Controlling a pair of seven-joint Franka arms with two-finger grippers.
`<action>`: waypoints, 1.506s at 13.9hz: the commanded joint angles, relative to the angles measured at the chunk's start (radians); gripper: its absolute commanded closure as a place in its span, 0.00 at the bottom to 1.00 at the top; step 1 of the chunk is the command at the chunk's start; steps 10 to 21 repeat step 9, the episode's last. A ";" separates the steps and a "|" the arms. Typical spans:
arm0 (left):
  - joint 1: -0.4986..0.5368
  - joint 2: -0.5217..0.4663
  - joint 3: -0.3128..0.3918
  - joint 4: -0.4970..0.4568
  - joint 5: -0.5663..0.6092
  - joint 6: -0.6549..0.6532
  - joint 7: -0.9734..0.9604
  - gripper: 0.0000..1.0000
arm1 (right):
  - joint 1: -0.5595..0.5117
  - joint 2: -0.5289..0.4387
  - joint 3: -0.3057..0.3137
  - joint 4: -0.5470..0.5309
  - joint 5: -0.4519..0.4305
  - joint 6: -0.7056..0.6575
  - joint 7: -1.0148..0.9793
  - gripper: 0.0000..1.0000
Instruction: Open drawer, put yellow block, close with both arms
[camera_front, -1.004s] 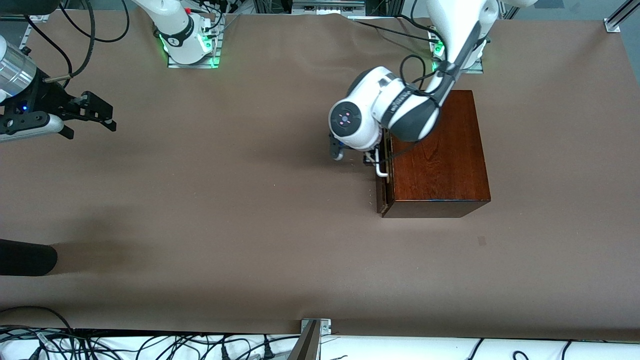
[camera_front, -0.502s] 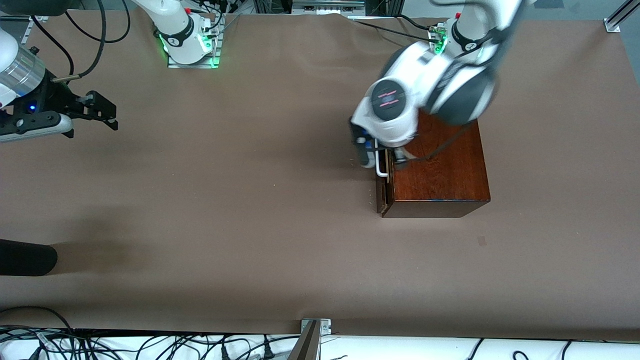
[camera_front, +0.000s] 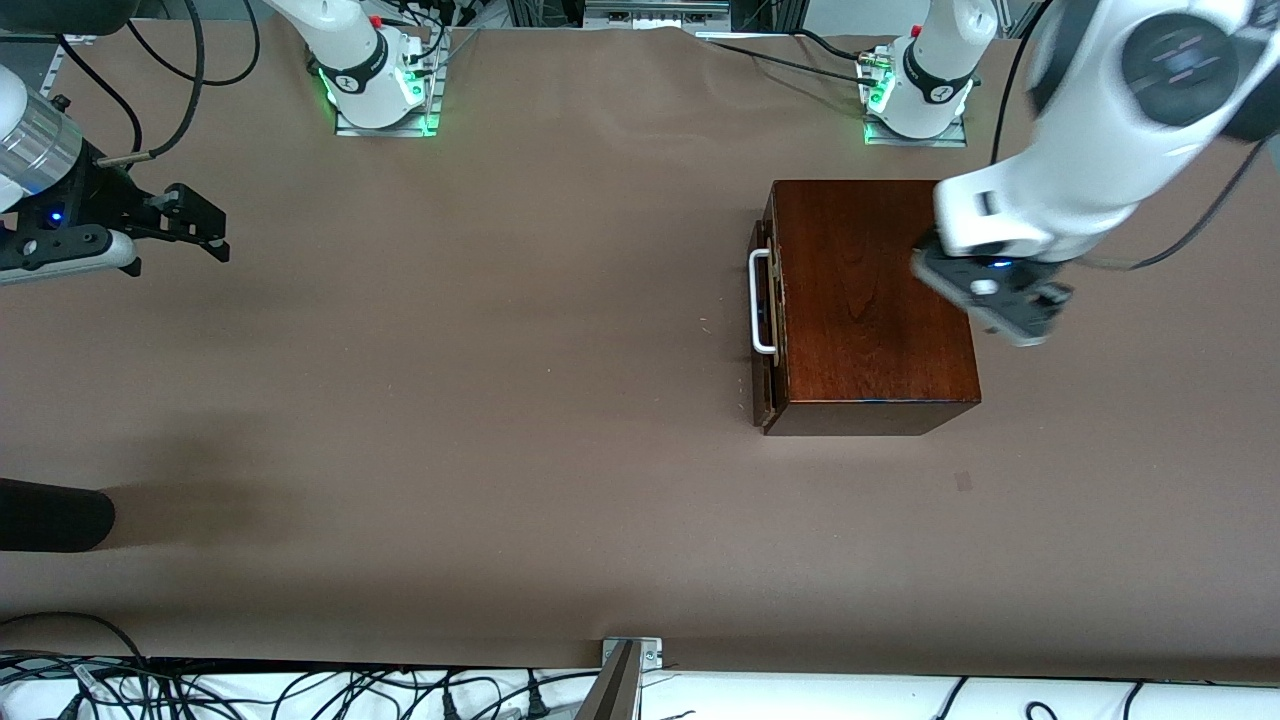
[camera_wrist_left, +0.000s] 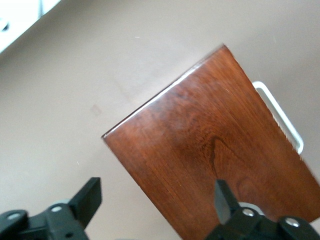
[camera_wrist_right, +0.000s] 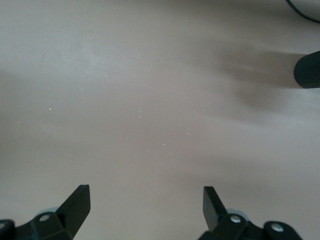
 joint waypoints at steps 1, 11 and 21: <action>0.075 -0.132 0.004 -0.154 -0.057 0.073 -0.208 0.00 | -0.006 0.003 0.006 0.018 -0.012 -0.019 0.015 0.00; 0.066 -0.113 0.109 -0.131 -0.050 0.032 -0.259 0.00 | -0.008 0.003 -0.006 0.016 -0.011 -0.025 0.016 0.00; 0.066 -0.113 0.109 -0.131 -0.050 0.032 -0.259 0.00 | -0.008 0.003 -0.006 0.016 -0.011 -0.025 0.016 0.00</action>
